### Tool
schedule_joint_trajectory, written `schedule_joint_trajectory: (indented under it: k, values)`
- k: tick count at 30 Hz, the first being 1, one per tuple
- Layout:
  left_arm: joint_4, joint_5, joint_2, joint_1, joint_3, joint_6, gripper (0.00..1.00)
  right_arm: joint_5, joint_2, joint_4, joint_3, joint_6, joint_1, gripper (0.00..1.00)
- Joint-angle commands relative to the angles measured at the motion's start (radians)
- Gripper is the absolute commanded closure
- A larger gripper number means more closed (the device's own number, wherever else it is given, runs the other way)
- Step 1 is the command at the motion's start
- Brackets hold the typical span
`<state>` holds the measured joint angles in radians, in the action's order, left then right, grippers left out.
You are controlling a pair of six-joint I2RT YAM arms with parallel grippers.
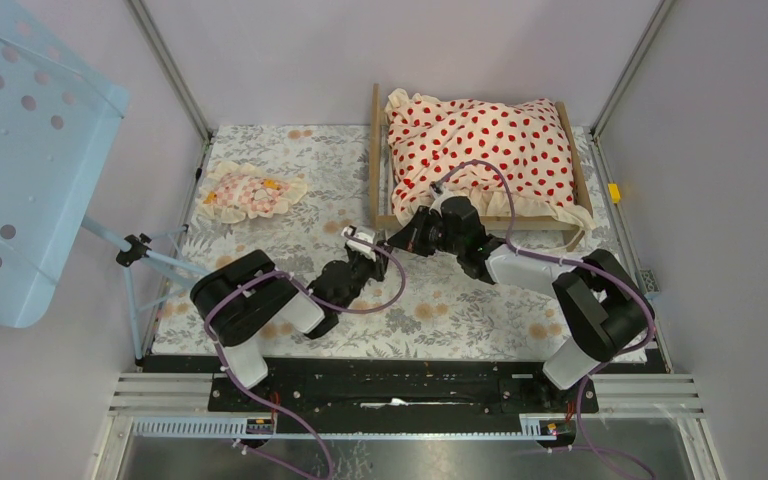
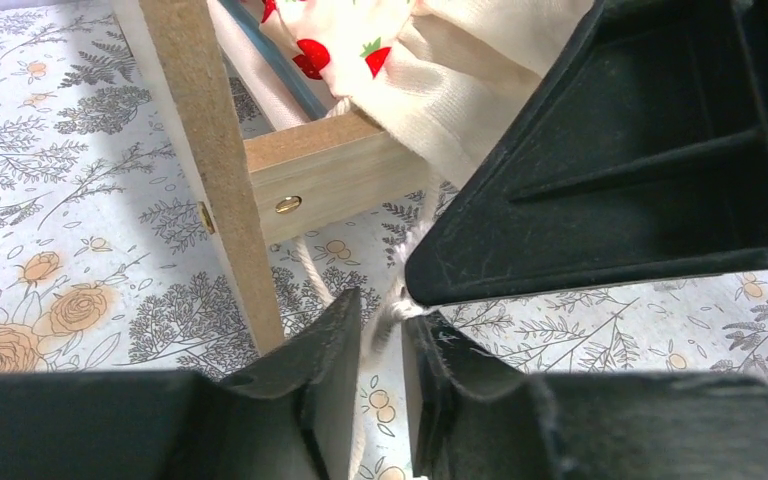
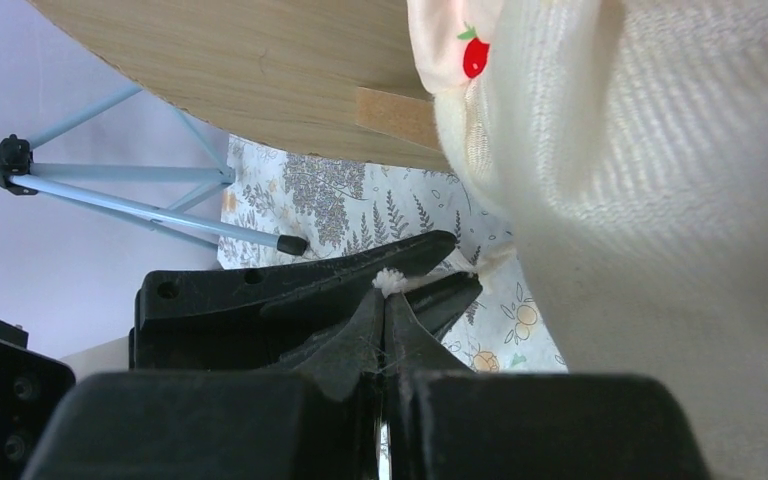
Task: Set up the pet bed
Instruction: Tie the ropes to the bed frame.
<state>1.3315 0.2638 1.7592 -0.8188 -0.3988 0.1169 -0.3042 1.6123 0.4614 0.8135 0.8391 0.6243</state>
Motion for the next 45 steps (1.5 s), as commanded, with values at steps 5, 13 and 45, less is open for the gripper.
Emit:
schedule_joint_trajectory:
  k: [5, 13, 45]
  values:
    - [0.052, -0.074, 0.008, 0.04, -0.03, 0.023, 0.99, -0.018, -0.059, 0.004, -0.011, 0.005, -0.004, 1.0]
    - [0.012, -0.145, -0.014, 0.058, -0.023, 0.038, 1.0, 0.08, -0.142, -0.026, -0.037, -0.067, -0.003, 0.6]
    - [-0.588, -0.203, -0.166, 0.102, -0.173, 0.256, 1.0, 0.48, 0.049, 0.438, -0.204, 0.048, 0.069, 0.47]
